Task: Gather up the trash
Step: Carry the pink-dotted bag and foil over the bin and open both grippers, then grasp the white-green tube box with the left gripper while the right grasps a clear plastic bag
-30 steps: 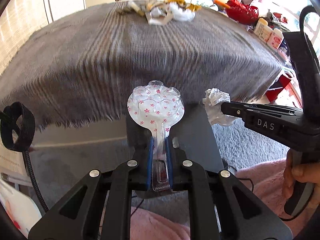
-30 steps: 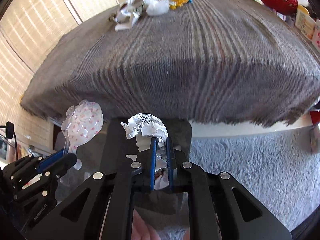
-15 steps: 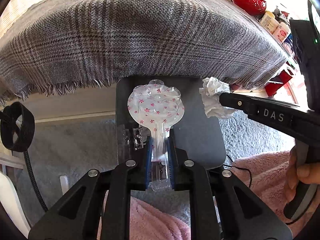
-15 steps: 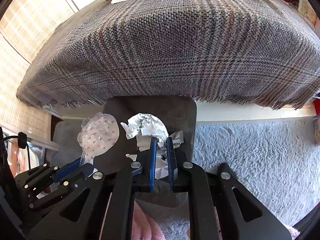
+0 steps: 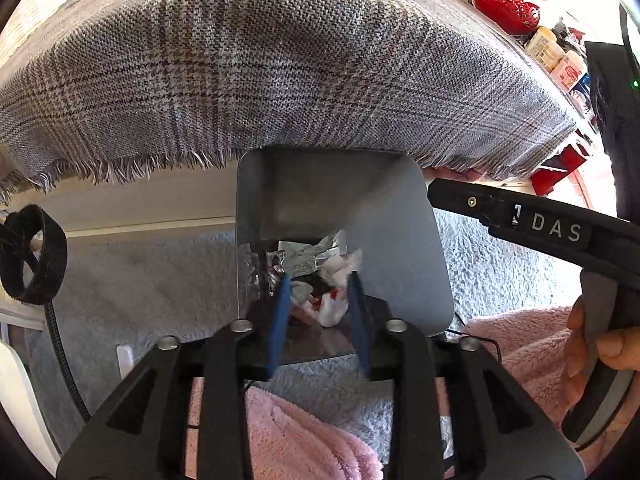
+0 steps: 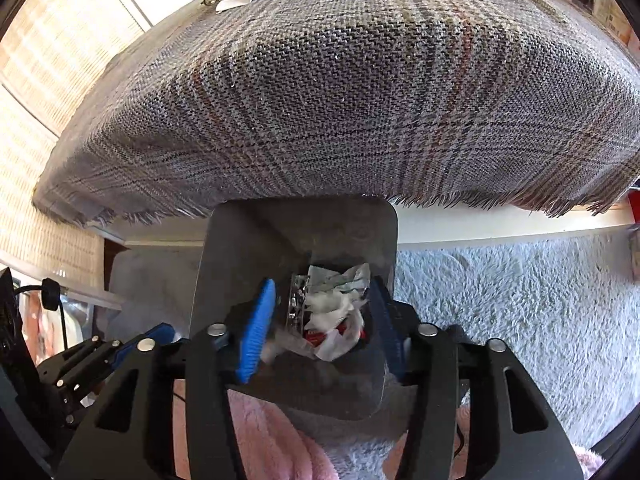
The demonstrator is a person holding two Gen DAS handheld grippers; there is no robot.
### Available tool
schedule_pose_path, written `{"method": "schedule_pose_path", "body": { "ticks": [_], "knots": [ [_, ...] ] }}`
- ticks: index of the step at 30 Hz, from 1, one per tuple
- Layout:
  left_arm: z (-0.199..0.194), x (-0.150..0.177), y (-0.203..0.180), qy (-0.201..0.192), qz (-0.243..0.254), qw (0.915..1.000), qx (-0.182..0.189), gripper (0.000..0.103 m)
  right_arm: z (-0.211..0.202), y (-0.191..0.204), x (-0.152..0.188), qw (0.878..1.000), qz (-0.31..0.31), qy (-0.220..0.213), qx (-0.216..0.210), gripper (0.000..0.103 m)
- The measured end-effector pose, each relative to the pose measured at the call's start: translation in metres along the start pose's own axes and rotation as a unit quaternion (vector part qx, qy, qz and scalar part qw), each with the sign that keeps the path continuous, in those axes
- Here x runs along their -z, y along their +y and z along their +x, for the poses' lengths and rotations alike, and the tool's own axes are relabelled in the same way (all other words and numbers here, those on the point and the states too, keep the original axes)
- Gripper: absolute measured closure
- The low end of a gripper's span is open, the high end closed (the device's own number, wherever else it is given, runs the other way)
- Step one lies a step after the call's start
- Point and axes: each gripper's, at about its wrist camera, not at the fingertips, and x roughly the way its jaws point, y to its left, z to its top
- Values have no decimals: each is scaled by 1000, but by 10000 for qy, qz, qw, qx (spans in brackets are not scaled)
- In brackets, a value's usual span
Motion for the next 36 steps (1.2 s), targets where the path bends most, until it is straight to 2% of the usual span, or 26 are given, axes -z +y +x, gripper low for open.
{"method": "schedule_pose_path", "body": {
  "ticks": [3, 5, 14, 16, 22, 27, 33, 36],
  "knots": [
    [-4, -1, -1, -66, 54, 10000, -50, 60, -2, 0, 0, 9999, -6, -65, 120, 20],
    [-8, -2, -2, -112, 95, 9998, -100, 51, -4, -1, -1, 9998, 20, -109, 160, 11],
    [-20, -7, 3, -209, 33, 9997, -92, 22, -15, -16, -5, 9992, 270, -231, 183, 5],
    [-23, -9, 4, -249, 46, 9996, -137, 19, -19, -20, -6, 9988, 376, -269, 145, 4],
    [-37, -21, 5, -429, 97, 9988, -192, 19, -34, -26, -16, 9972, 638, -380, -82, 4],
    [-50, -41, 5, -589, 155, 9978, -269, 19, -56, -25, -44, 9965, 586, -572, -156, 4],
    [-63, -83, 7, -824, 253, 9954, -423, 19, -84, -34, -100, 9931, 631, -981, -112, 4],
    [-66, -111, 4, -951, 370, 9937, -470, 19, -85, -34, -130, 9932, 583, -1004, -111, 4]
  ]
}}
